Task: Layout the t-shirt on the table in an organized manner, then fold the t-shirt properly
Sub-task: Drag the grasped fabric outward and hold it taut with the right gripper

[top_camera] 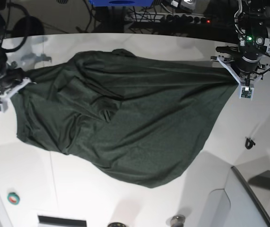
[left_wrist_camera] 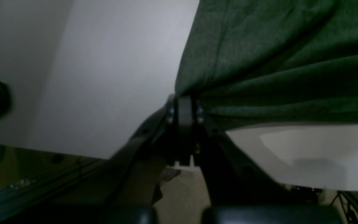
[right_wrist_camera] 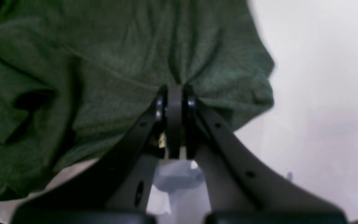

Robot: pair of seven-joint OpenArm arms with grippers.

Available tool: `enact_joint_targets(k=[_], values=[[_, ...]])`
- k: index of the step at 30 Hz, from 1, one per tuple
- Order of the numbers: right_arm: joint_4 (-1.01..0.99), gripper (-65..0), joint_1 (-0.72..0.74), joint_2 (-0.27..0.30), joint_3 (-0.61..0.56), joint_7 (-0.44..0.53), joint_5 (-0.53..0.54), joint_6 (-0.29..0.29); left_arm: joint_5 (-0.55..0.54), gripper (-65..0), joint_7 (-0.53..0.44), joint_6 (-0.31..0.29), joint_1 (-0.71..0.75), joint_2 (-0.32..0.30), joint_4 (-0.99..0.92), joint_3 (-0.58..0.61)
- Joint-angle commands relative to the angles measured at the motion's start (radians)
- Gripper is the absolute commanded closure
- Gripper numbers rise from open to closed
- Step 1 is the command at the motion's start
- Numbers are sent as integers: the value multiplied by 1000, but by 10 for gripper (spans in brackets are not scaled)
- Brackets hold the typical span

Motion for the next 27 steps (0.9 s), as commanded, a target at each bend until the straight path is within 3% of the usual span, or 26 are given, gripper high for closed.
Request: enact_joint_targets(k=[1,8,10,13,14,19,23,25,27], values=[[15,-8,-5,8,16,9,-1,2,8,0,-13,6,3,-12,16,-6],[2,-23,-22,10,15,9,-1,5,8,0,-13,6,1,-12,17,-6],[-18,-81,-1,5,15,9,-1,5,8,0,-13,6,1,-12,17,-6],[-57,-243,16,5,13,9,-1,6,8,0,-13,6,1,-12,17,-6],[-60,-267,16,5,13,9,-1,6,8,0,-13,6,1,-12,17,-6],[-54,-267,-5,7,15,9,-1,6,8,0,-13,6,3,-12,17,-6],[-60,-213,-15,4,15,9,-1,6,8,0,-13,6,3,-12,17,-6],[-61,-146,-15,4,15,9,-1,6,8,0,-13,6,3,-12,17,-6],[-58,-26,-16,4,15,8,-1,6,8,0,-13,6,3,-12,17,-6]])
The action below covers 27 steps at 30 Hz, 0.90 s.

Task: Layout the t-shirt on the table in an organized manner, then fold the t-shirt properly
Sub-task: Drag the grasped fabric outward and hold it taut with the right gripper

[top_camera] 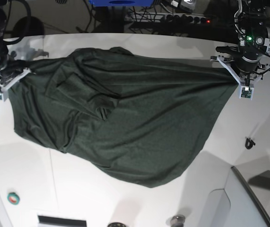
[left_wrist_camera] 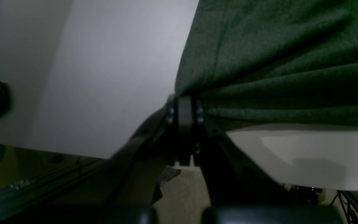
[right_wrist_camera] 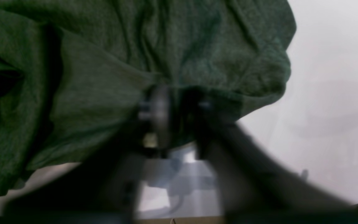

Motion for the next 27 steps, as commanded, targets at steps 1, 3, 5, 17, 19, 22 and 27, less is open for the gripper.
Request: enact_joint_targets(k=[1,3,5,17,19,22,27], values=[[20,0,0,15,6,14,-2,6,7,0,-13,6,2,-11,17,-6],[38,-18,-12,15,7,14,-2,5,7,0,-13,6,2,-11,17,-6],[64,-5,-23,15,7,12,-2,5,7,0,-13,6,2,-11,16,-6],[104,-2,-64,15,10,-55,-2,5,7,0,-13,6,2,-11,16,-6],[106,-6,-64,15,7,-57,-2,5,7,0,-13,6,1,-11,16,-6],[112,-104,-64,15,7,-57,-2,5,7,0,-13,6,1,-11,16,-6],[115,-224,-81,15,7,-57,2,5,7,0,-13,6,1,-11,16,-6]])
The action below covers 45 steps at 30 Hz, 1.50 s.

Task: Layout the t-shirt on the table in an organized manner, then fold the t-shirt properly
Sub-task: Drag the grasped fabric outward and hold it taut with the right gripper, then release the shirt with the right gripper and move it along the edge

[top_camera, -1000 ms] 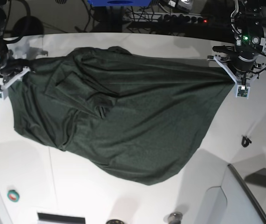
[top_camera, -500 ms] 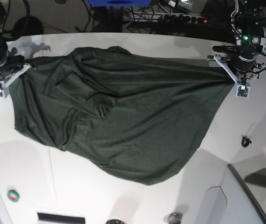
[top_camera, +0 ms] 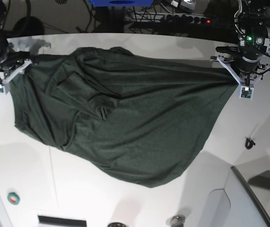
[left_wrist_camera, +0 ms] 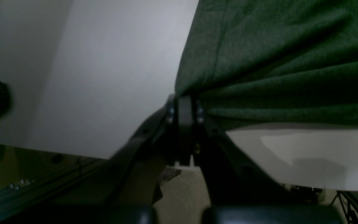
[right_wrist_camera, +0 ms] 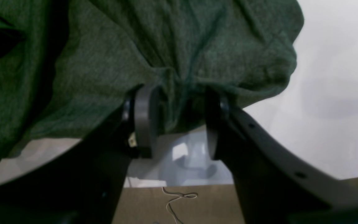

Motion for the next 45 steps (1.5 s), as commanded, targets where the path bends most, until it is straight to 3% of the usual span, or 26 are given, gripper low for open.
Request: enact_joint_targets(k=[1,5,9,35,37,42,45], values=[[23,-215,-3,15,3,12,3,5,7,0,-13,6,1,-11,16,-6],[27,-144,-11,13,3,12,3,5,7,0,-13,6,1,-11,16,-6],[30,0,-17,13,3,12,4,5,7,0,-13,6,1,-11,17,-6],[108,-9,-158,13,40,12,4,2,9,0,-12,6,44,-28,19,-17],[114,-48,-160,13,46,10,6,2,9,0,-12,6,44,-28,17,-17],[188,-303,-146,16,53,13,1,0,9,0,-13,6,61,-28,16,-15],[162,-299,-55,15,77,12,0,0,9,0,-13,6,64,-28,13,-15]])
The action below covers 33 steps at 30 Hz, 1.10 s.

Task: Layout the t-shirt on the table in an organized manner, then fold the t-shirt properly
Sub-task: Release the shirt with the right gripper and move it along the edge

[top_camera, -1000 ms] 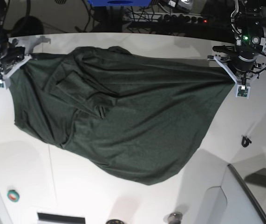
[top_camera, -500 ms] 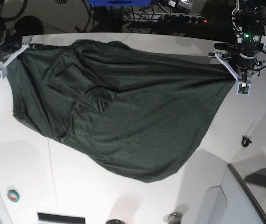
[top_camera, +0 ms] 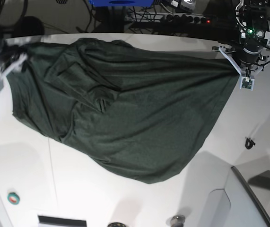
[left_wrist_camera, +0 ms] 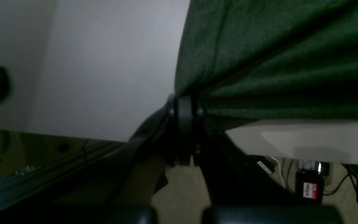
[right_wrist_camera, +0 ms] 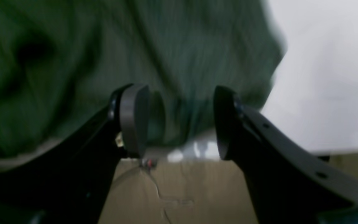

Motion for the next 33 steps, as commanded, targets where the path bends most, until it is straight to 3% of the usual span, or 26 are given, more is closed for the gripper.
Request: enact_joint_targets(k=[1,5,11,14,21,22,24,29,33], values=[[-14,-282,42,17,15,17,-4,4,8,0,-13,6,1,-12,14,-7],[-150,-246,207,17,8,23,-4,9,8,0,-13,6,10,-14,11,-8],[-399,-317,454,25,7,26,-6,10,6,0,-12,6,13,-14,10,-8],[-466,-320,528,37,5,26,-6,10,6,0,-10,10,13,-14,-4,-8],[-480,-320,569,40,5,103,-6,10,6,-518,-9,7,15,-8,-12,-39],[-482,-320,574,40,5,114,-6,10,6,-566,-9,7,15,-8,-12,-53],[-509,-321,582,38,5,126,-6,10,-1,-602,-9,7,13,-6,-9,-94],[-753,-321,703,34,-7,194,-7,10,-6,-599,-13,6,-68,-2,-10,-110],[-842,-318,751,40,-153,232,-7,10,-1,-599,-13,6,-137,21,-12,-16]])
